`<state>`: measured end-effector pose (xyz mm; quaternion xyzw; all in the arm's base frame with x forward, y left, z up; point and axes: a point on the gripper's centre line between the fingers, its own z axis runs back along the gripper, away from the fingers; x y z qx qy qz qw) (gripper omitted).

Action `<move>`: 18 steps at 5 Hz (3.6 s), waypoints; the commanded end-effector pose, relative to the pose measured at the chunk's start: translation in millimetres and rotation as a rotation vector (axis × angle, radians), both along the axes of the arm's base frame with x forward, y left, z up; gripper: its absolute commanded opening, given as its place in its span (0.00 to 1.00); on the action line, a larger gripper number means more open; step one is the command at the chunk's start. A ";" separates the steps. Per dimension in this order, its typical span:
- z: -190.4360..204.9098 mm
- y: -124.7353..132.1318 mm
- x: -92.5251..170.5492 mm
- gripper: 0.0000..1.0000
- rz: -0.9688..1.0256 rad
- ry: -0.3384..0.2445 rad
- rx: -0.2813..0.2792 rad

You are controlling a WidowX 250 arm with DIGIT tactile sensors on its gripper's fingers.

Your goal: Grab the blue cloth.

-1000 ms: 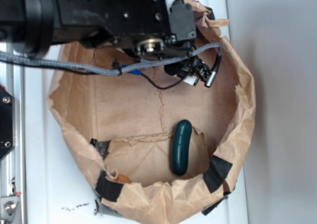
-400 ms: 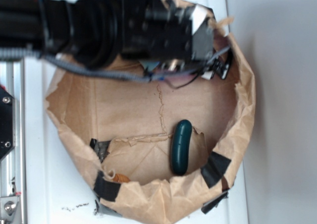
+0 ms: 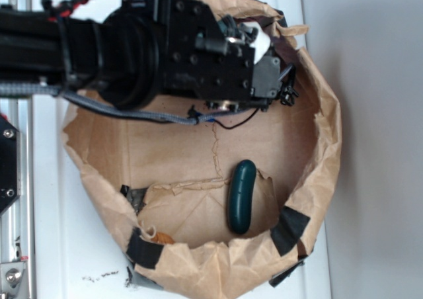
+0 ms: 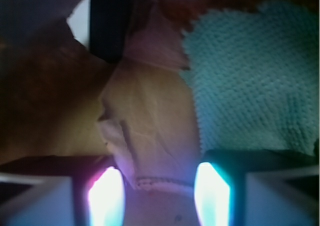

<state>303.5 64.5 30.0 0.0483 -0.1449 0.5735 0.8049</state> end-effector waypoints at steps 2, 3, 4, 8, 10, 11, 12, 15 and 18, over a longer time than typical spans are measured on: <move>63.8 2.6 6.0 0.00 -0.032 0.015 -0.075; 72.8 15.9 3.9 0.79 -0.041 0.042 -0.086; 71.2 30.9 0.9 1.00 -0.048 0.057 -0.074; 25.3 40.3 -10.9 1.00 0.068 0.148 0.147; 40.0 32.0 -17.9 1.00 -0.038 0.154 0.111; 58.2 31.2 -20.8 1.00 -0.064 0.180 0.058; 66.1 35.4 -30.8 1.00 -0.080 0.198 0.029; 32.2 39.2 -28.8 1.00 -0.027 0.191 0.024; -7.3 19.6 -17.1 1.00 0.009 0.127 0.053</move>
